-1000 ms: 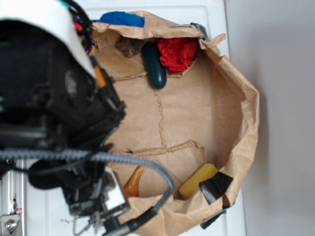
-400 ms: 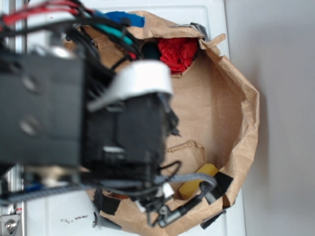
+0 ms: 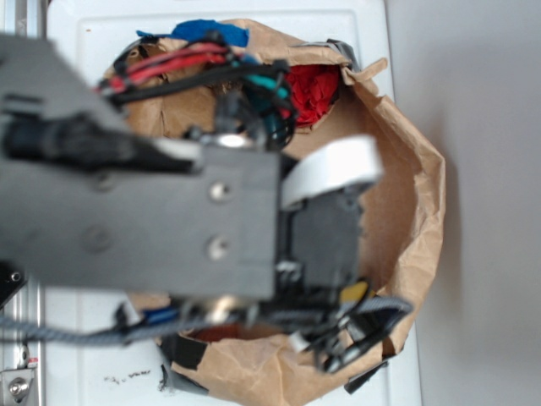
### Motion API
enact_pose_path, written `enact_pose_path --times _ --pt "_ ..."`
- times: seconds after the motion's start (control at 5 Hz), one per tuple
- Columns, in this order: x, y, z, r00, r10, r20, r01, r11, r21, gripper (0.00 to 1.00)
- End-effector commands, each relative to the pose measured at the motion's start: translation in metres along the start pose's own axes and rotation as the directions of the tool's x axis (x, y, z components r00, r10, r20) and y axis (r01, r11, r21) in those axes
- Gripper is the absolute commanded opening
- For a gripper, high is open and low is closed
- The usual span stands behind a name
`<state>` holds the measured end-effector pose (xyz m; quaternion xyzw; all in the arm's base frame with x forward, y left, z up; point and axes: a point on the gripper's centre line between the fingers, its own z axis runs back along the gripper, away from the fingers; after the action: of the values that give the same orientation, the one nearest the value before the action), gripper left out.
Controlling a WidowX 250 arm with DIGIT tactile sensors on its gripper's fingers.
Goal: Grab the green sponge.
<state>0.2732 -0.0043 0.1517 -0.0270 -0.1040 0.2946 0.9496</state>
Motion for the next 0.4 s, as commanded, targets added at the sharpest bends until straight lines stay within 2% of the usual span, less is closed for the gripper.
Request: enact_pose_path --times 0.0,0.2 --pt "0.0228 0.0119 -0.0270 0.996 0.055 0.075 -0.048 0.995 -0.086 1.00" --pt "0.0177 0.0112 -0.0354 0.998 0.035 0.052 -0.026 0.987 -0.158 1.00"
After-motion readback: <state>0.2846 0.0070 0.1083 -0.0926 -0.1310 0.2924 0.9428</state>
